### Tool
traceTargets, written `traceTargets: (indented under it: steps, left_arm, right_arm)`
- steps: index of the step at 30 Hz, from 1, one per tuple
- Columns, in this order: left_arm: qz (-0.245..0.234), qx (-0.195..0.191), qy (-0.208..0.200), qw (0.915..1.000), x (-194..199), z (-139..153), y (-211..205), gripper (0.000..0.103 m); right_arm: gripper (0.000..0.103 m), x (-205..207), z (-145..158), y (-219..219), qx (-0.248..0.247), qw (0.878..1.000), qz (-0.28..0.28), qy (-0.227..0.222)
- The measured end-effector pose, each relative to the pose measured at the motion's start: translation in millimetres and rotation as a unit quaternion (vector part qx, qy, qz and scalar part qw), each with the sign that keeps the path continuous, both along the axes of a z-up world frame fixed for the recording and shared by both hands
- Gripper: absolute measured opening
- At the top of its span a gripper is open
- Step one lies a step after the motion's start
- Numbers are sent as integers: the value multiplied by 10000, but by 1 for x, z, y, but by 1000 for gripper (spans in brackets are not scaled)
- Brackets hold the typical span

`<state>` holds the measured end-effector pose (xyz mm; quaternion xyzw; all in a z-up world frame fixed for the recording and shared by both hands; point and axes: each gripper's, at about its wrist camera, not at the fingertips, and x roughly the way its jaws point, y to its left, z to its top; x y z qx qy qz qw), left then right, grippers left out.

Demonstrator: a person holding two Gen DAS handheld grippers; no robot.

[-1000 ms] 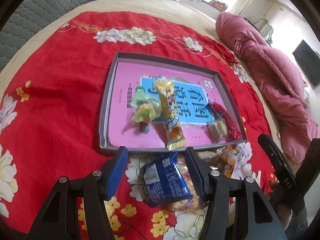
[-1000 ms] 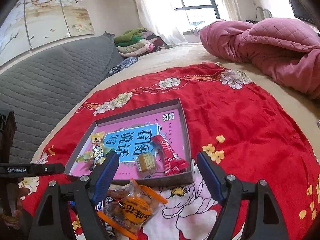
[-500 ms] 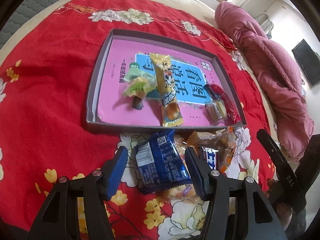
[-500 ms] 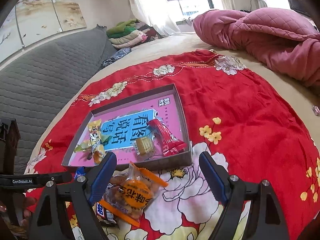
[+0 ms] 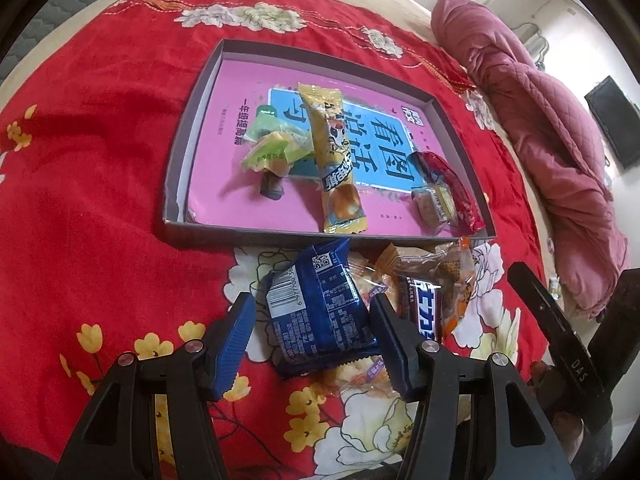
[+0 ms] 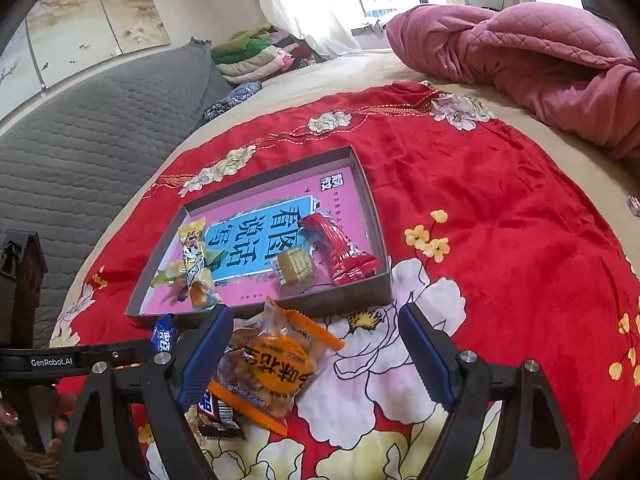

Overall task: Organize snacks
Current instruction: 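Lower the right tool around the orange-labelled cookie bag while the left lowers around the blue biscuit pack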

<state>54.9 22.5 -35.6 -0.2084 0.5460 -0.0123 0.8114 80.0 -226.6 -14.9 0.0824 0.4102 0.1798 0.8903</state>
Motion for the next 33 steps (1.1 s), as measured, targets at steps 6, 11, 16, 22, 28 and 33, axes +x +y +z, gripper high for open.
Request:
traceTargets:
  steps: [6,11,16,22,28,33]
  left_arm:
    - [12,-66,17,10000,0,-2,1,61]
    - [18,-155,48,9999,-1,-5,2,61]
    - [-6,-184,63,9998,0,-6,1,61]
    - [-58,-188,91,9998,0,-9,-2,61]
    - [-79,-273,127,9995,0,-14,-3,61]
    - [-18,-417,171,9990,0,-21,0,66]
  right_arm:
    - [84,-3,-3,5,13,9999,72,89]
    - [84,-4,-6,7,66,9997,130,202]
    - [84,-5,-9,9,78,9994,178,275]
    - [84,-6,-13,13,89,9990,253,360]
    - [84,-5,-16,15,69,9988,269,411]
    - [84,-5,-18,19,55,9985,317,439]
